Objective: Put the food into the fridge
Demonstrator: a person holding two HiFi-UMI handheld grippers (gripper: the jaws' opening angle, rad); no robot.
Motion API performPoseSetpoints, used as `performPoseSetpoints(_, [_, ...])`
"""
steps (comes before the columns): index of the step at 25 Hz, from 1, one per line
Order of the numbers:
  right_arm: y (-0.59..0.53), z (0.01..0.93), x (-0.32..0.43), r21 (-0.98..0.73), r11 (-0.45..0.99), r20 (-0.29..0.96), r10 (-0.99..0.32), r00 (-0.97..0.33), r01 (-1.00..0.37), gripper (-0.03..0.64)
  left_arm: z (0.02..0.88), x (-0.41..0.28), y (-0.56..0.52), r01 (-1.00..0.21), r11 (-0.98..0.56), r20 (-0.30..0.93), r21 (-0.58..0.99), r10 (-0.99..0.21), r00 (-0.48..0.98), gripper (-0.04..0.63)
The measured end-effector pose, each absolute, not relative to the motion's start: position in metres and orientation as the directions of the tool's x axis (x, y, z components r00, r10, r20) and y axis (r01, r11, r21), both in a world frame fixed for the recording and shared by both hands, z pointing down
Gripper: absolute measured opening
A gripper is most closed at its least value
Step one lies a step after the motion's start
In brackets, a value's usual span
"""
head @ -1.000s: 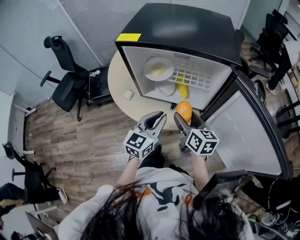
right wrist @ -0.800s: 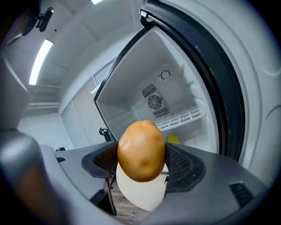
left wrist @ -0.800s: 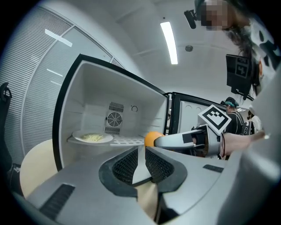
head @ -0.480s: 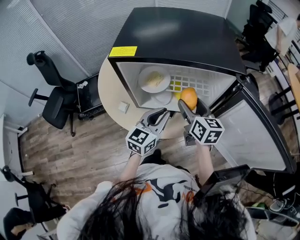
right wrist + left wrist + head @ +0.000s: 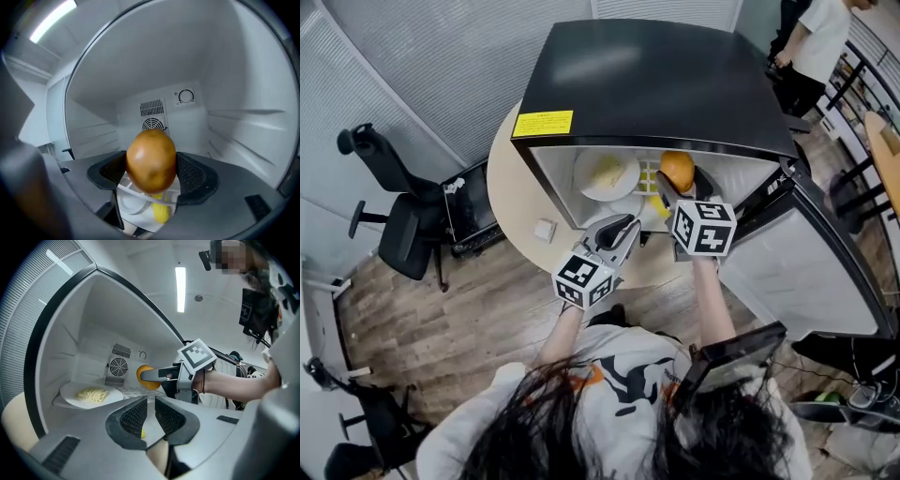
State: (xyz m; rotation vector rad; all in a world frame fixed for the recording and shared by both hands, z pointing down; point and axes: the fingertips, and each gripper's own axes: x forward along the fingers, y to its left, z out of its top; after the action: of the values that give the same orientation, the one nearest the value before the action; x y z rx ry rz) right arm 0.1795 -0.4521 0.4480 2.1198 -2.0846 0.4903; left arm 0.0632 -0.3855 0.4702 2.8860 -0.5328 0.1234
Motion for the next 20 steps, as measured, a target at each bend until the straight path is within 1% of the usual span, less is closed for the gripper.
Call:
performPoseSetpoints(4, [-0.470, 0.458, 0.193, -0.019, -0.068, 0.366, -0.929, 0.057, -0.997, 0.342, 0.469, 0.063, -0.393, -0.349, -0.918, 0.109, 0.188, -0.334, 0.936, 0.048])
performPoseSetpoints(8, [-0.481, 0.461, 0.204, 0.043, -0.078, 0.389, -0.917, 0.089, -0.996, 0.342, 0.469, 0.061, -0.397, -0.345, -0.919, 0.110, 0.190, -0.329, 0.938, 0.048])
performPoseSetpoints(14, [-0.490, 0.475, 0.221, 0.052, -0.110, 0.425, -0.897, 0.122, -0.993, 0.342, 0.474, 0.057, -0.404, -0.353, -0.915, 0.119, 0.195, -0.335, 0.935, 0.048])
performPoseSetpoints(20, [-0.490, 0.475, 0.223, 0.069, -0.134, 0.409, -0.900, 0.150, -0.989, 0.342, 0.475, 0.058, -0.406, -0.356, -0.913, 0.122, 0.197, -0.338, 0.933, 0.048])
